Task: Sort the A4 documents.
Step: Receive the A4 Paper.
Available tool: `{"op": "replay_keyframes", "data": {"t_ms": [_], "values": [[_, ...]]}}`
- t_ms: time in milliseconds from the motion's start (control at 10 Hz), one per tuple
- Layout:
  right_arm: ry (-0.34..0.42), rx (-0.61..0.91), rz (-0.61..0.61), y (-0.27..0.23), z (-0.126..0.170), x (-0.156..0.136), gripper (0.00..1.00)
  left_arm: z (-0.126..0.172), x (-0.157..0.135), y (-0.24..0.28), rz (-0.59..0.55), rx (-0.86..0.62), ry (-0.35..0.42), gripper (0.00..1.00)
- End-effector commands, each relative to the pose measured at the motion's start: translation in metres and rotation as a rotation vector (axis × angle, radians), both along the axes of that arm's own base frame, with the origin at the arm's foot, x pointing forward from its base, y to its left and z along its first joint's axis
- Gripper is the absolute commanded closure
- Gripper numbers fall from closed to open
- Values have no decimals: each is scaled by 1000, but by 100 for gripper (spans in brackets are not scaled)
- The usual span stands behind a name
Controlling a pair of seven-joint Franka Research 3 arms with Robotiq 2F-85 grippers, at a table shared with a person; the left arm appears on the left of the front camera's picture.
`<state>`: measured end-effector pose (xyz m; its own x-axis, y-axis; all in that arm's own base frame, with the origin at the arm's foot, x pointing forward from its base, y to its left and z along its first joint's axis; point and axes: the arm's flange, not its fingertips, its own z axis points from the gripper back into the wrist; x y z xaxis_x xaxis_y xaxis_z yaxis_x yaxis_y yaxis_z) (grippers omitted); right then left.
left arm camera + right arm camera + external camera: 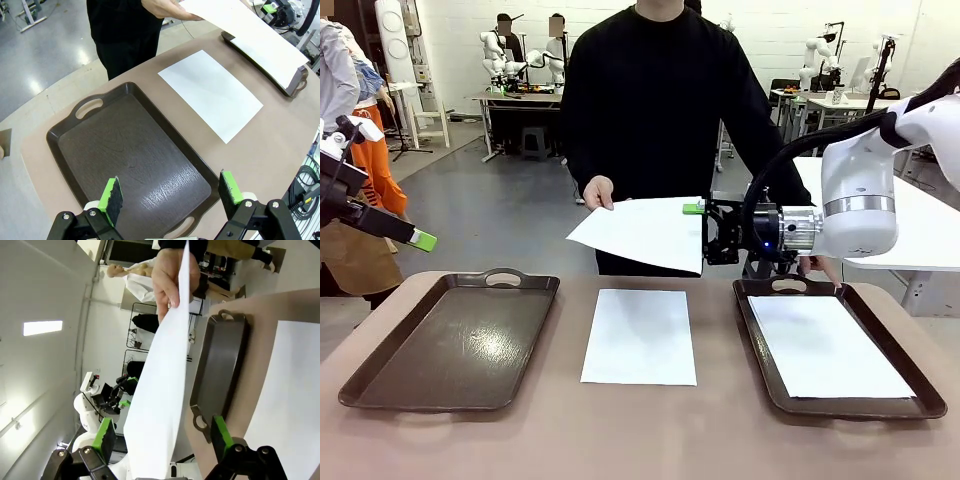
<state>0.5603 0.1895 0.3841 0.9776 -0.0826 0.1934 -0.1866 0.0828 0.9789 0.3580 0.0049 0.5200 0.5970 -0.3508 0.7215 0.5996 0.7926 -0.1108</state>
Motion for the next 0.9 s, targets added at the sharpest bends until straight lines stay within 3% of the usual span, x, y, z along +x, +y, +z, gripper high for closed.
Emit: {"op": "replay_keyframes", "data": {"t_ms": [0, 200, 300, 400, 500, 600, 700, 800], "values": [[41, 23, -12, 10, -5, 8, 0, -2, 1, 2, -6, -12, -2, 0], [80, 40, 29, 7, -8, 8, 0, -2, 1, 2, -6, -12, -2, 0], [56, 25, 35, 4, -8, 6, 3, -2, 1, 2, -6, -12, -2, 0], [48, 26, 37, 3, -7, 6, 17, -2, 1, 2, -6, -12, -2, 0], [51, 32, 38, 1, -7, 7, 20, -2, 1, 2, -6, -12, -2, 0], [56, 34, 37, 1, -7, 8, 35, -2, 1, 2, -6, -12, -2, 0], [64, 46, 43, 1, -7, 8, 38, -2, 1, 2, -6, -12, -2, 0], [69, 55, 46, 0, -8, 9, 52, -2, 1, 2, -6, -12, -2, 0]]}}
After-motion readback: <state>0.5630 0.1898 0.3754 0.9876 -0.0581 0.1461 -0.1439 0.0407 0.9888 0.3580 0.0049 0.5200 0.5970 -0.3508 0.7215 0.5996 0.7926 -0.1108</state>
